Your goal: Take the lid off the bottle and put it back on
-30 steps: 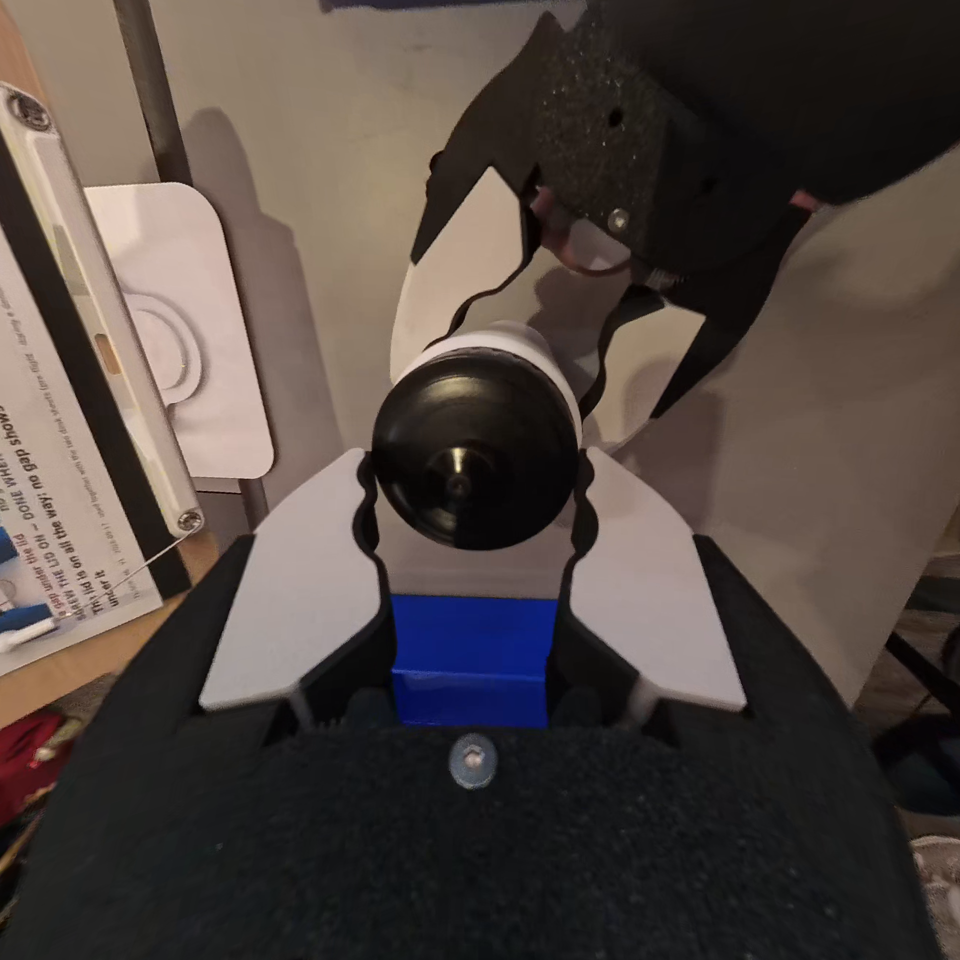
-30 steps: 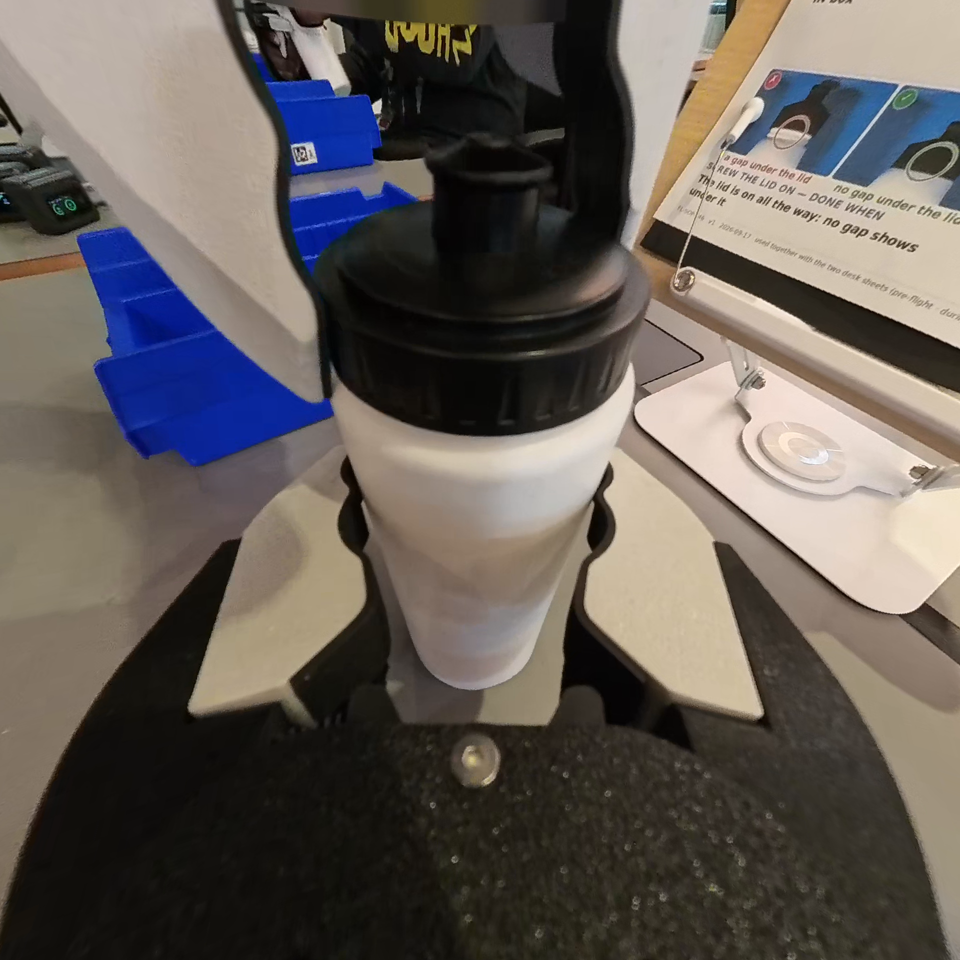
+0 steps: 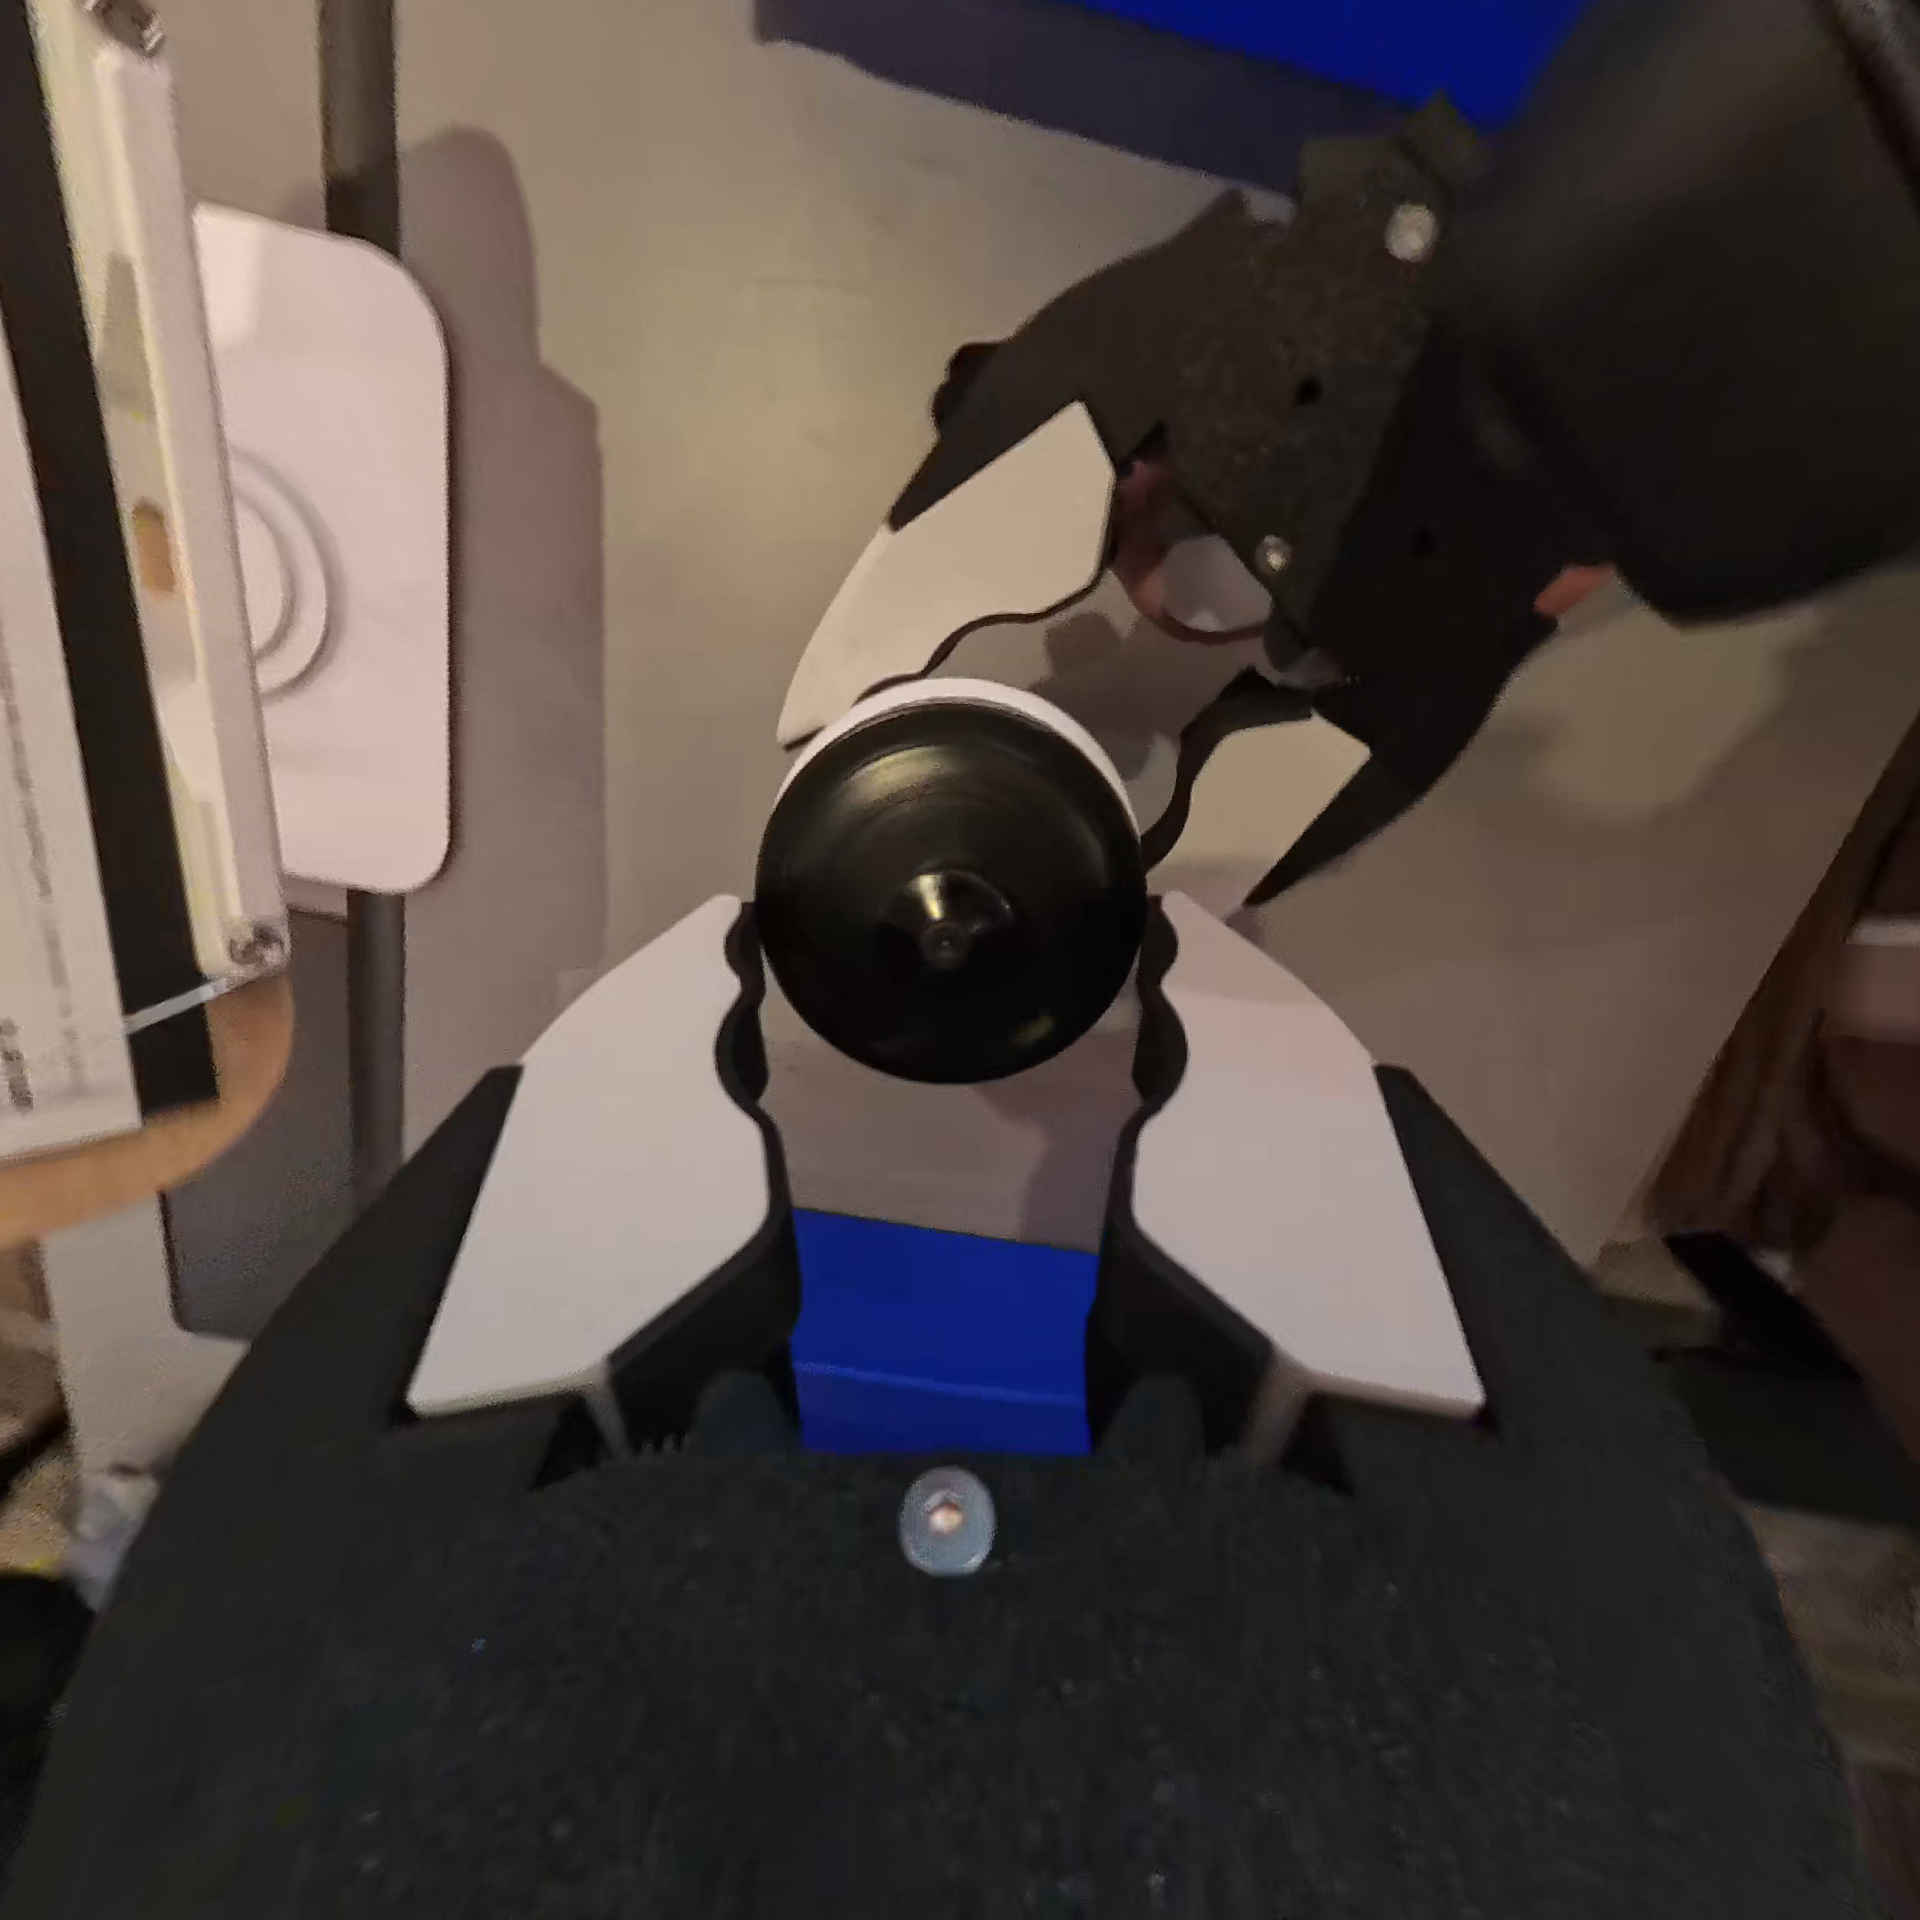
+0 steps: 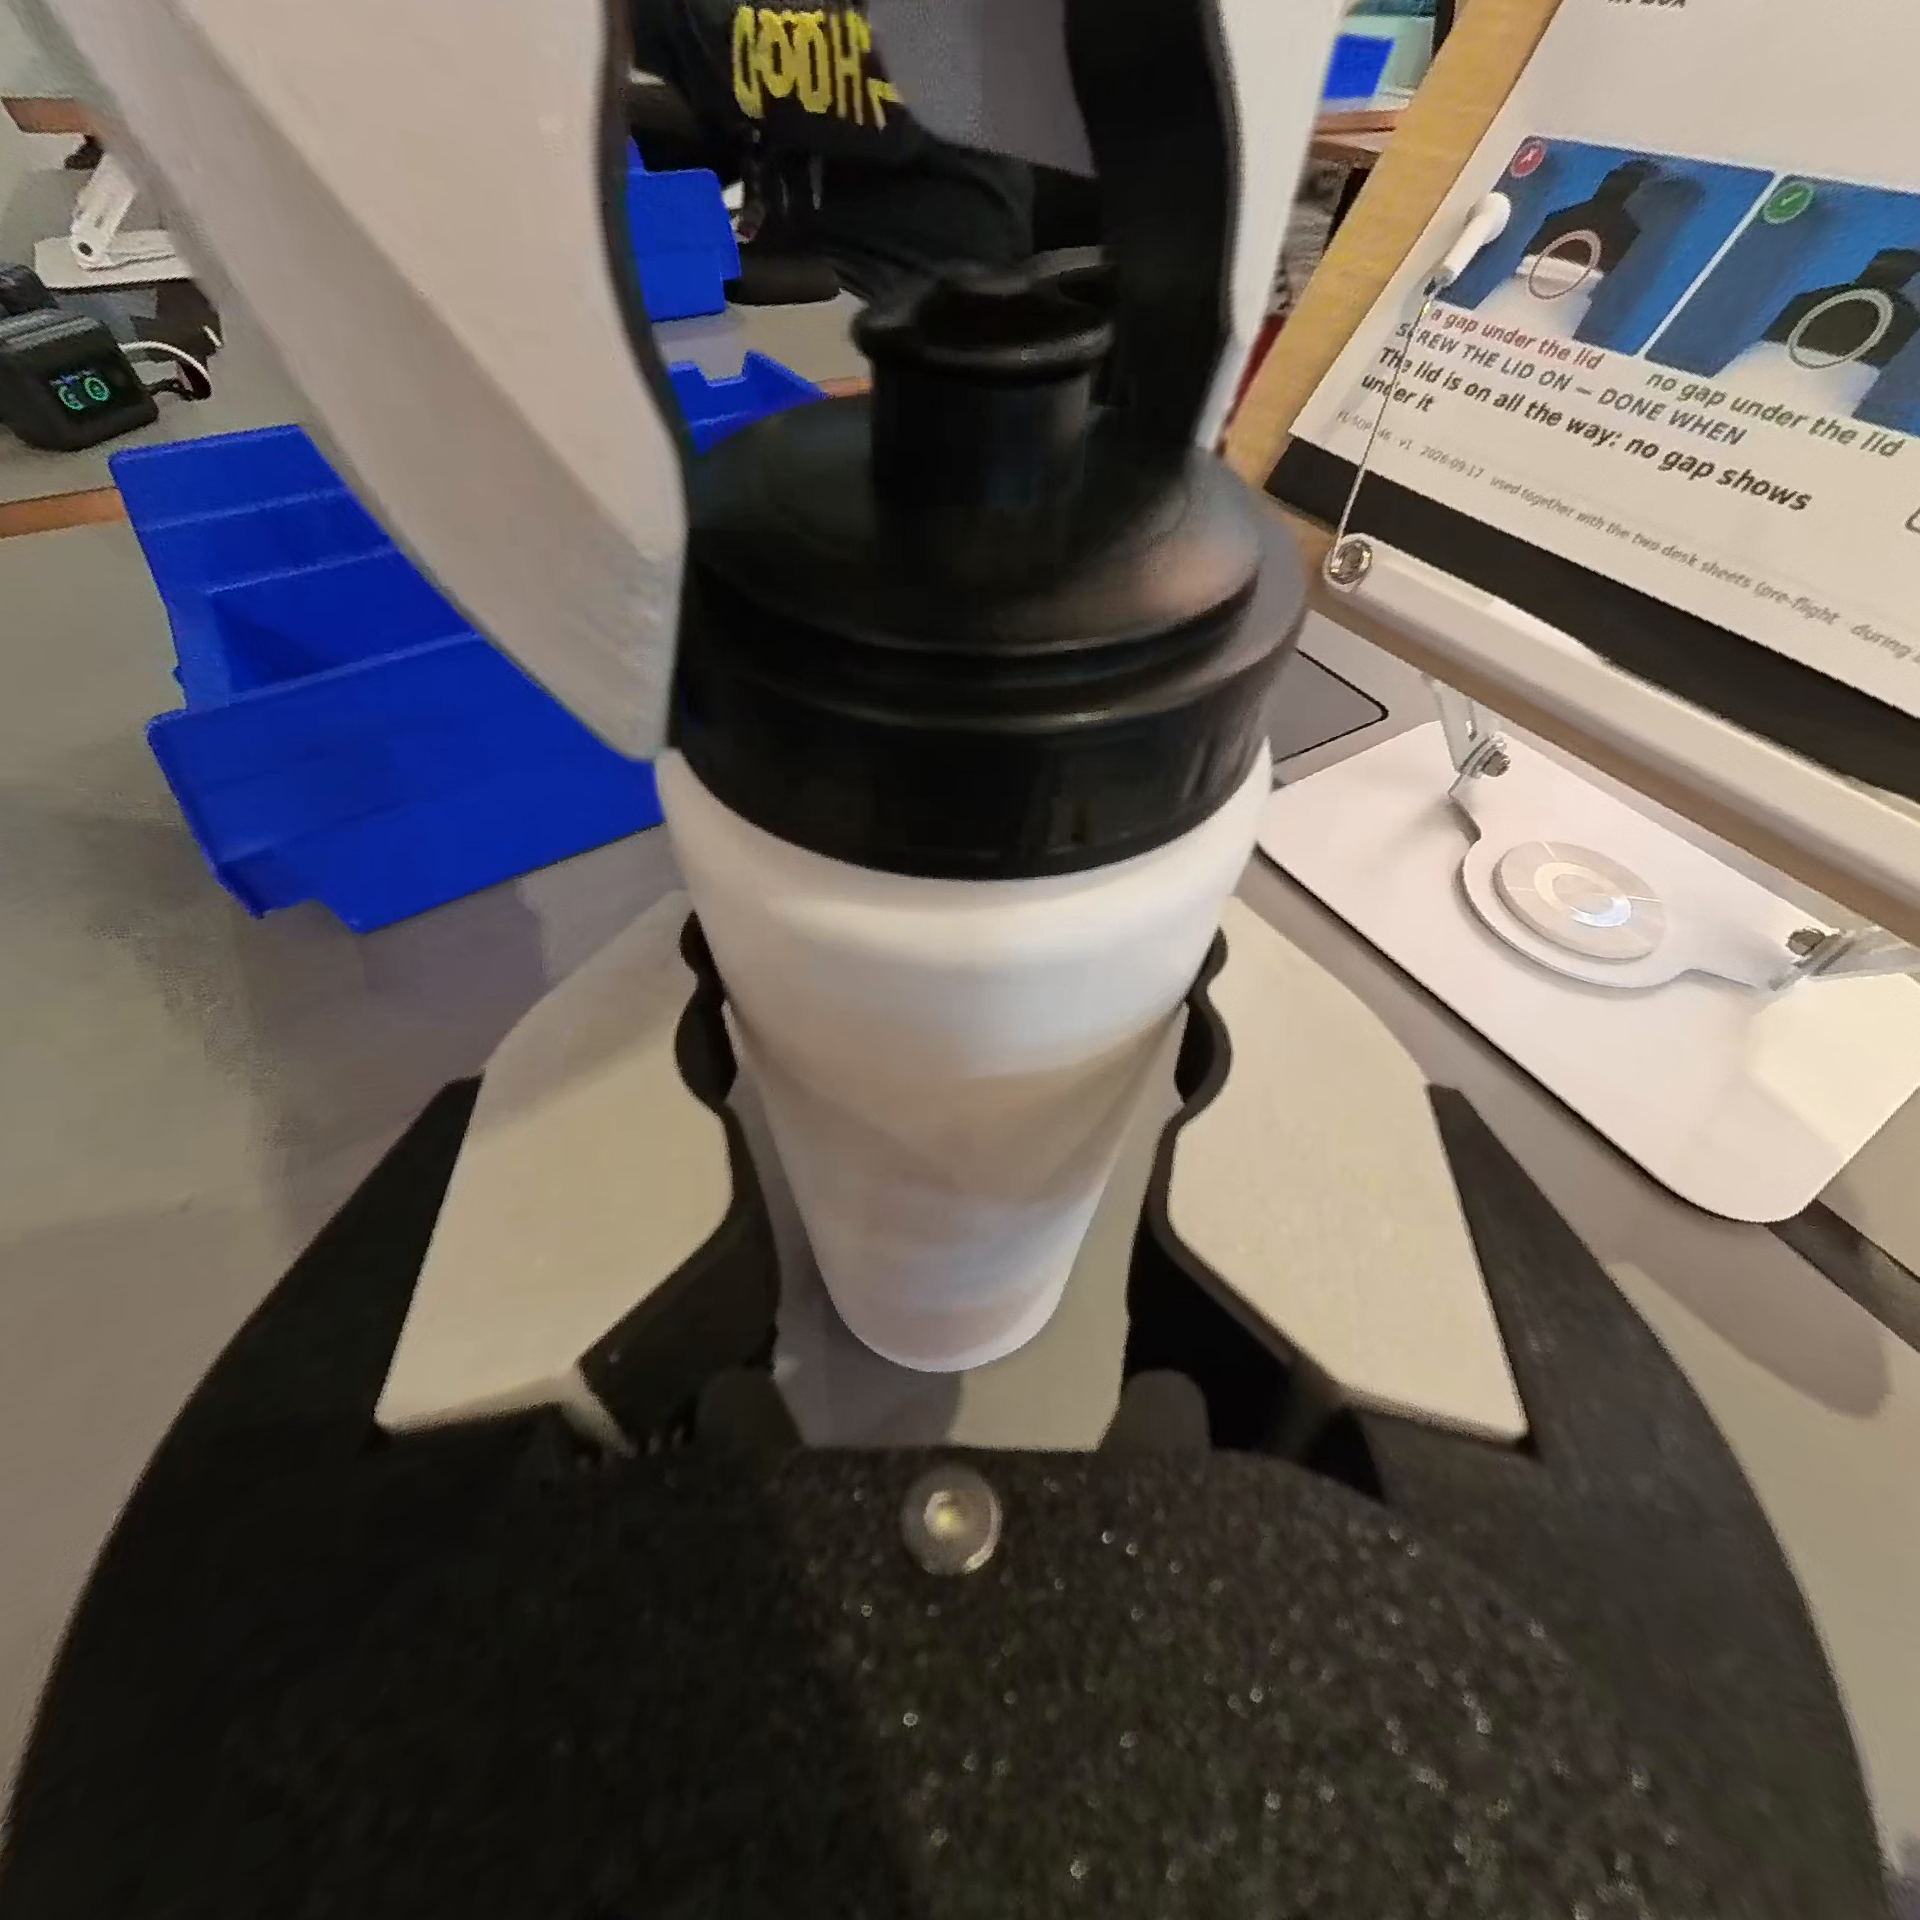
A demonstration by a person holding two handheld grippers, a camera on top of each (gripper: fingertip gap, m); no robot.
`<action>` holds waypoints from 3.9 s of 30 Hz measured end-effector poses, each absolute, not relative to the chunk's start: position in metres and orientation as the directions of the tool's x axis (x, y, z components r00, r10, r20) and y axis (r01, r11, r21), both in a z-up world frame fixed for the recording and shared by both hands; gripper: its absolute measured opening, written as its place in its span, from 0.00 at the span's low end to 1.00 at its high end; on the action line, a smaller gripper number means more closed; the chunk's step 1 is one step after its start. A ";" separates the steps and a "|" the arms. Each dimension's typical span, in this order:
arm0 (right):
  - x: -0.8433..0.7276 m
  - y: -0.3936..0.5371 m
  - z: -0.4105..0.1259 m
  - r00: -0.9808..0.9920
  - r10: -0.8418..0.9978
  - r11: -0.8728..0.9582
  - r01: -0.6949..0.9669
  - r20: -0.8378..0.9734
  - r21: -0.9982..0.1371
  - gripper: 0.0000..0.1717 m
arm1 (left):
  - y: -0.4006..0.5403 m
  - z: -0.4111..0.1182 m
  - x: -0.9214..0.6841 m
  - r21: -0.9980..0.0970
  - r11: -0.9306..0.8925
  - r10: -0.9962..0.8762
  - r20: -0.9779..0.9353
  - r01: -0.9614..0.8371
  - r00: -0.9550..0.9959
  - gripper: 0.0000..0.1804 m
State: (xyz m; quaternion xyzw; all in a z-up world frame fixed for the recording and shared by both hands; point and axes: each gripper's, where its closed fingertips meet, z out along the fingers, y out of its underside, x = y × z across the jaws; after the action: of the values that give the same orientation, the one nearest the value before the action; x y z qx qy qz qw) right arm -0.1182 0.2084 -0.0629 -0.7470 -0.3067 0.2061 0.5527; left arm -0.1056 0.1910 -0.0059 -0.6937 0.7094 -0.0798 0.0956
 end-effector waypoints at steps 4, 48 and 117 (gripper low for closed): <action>-0.117 0.209 -0.063 0.742 0.669 -0.210 0.229 0.031 -0.950 0.50 | 0.190 -0.005 -0.105 -0.252 -0.352 -0.930 -0.017 -0.901 0.368 0.38; -0.118 0.206 -0.063 0.711 0.702 -0.197 0.228 0.025 -0.954 0.50 | 0.192 -0.015 -0.108 -0.153 0.273 -0.958 -0.133 -0.950 -0.254 0.41; -0.115 0.208 -0.064 0.774 0.633 -0.237 0.194 0.000 -0.952 0.50 | 0.192 -0.011 -0.097 -0.212 -0.417 -0.904 -0.009 -0.884 0.428 0.41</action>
State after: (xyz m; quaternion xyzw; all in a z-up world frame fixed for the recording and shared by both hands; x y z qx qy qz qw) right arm -0.1152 0.2080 -0.0636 -0.7612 -0.2718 0.1978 0.5545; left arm -0.0973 0.1921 -0.0111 -0.8400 0.5320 -0.0531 0.0924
